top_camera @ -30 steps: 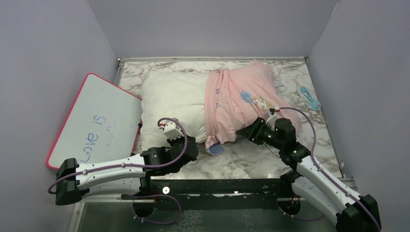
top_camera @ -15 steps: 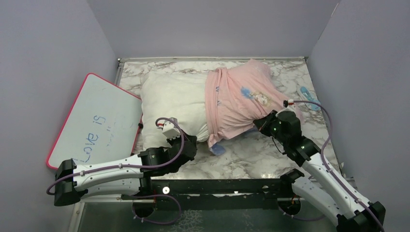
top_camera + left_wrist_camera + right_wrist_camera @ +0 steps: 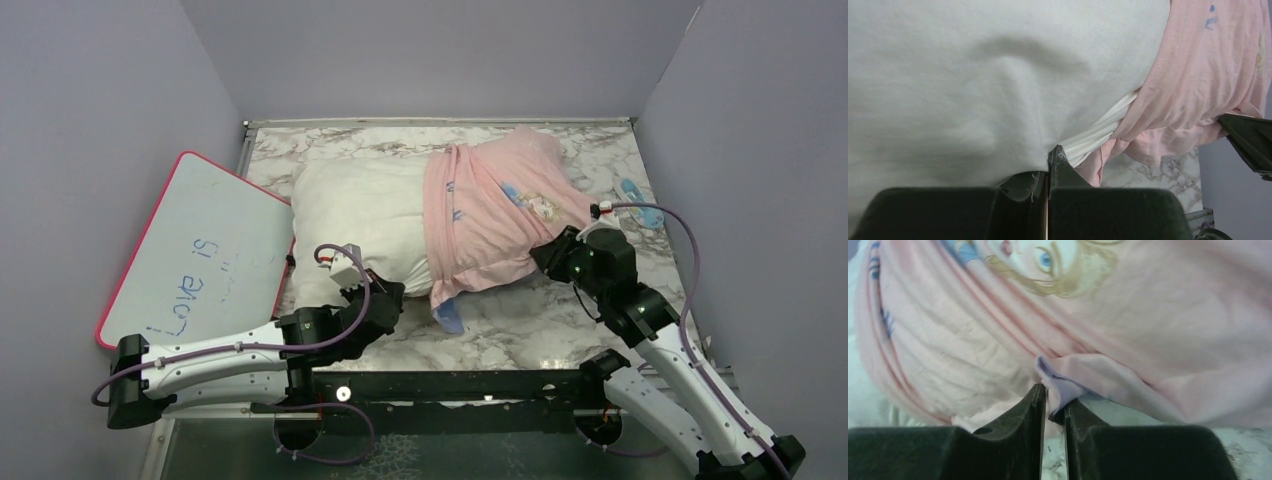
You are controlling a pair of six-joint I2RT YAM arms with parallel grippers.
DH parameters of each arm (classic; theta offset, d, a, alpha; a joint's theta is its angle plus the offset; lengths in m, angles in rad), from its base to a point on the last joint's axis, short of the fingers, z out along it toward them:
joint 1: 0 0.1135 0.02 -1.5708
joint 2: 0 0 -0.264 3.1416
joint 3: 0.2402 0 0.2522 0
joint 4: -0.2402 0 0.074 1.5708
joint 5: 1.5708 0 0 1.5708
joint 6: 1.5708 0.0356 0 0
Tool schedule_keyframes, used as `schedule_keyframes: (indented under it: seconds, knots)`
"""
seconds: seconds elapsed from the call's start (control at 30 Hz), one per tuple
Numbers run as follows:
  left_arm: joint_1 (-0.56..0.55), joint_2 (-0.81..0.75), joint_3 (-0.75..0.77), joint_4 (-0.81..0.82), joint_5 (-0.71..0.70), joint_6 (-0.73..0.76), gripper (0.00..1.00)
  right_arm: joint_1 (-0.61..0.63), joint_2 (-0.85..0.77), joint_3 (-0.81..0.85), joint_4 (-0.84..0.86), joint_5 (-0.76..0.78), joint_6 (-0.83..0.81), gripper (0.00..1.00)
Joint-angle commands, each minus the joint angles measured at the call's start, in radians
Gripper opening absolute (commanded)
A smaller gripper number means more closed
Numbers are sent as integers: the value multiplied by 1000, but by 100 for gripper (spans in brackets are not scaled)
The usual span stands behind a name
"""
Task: Remove the pillowcase from the pillow
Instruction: Remove the pillow from the pillowcase.
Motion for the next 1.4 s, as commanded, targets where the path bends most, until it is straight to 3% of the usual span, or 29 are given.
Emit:
schedule_keyframes:
  seconds: [0.0,0.03,0.13,0.23,0.47,0.6,0.7,0.9,0.97,1.03,1.27,1.37]
  knots:
    - [4,2,21,-53,-25,28,0,-11,10,-39,137,-357,-23,29]
    - [3,7,21,-41,-19,33,0,-11,17,-56,163,-408,-5,35]
    - [4,20,18,-2,7,46,0,-11,43,-116,248,-529,35,63]
    - [3,31,6,45,23,59,0,-10,65,-177,309,-583,66,74]
    - [4,53,11,84,37,83,0,-9,110,-273,483,-665,148,81]
    - [3,49,13,84,39,90,0,-8,138,-266,545,-636,175,81]
    - [3,44,12,83,34,93,0,-9,159,-243,573,-613,176,75]
    - [4,2,4,51,22,115,0,-9,160,-252,543,-551,212,30]
    - [3,-27,-4,18,-6,112,0,-8,114,-264,482,-473,208,12]
    - [6,-51,-4,-5,-21,116,0,-9,61,-250,386,-377,193,1]
    - [9,-68,14,-69,-34,130,0,-11,31,-64,78,82,6,1]
    - [11,-81,10,-80,-37,118,0,-11,81,7,-9,168,-31,1]
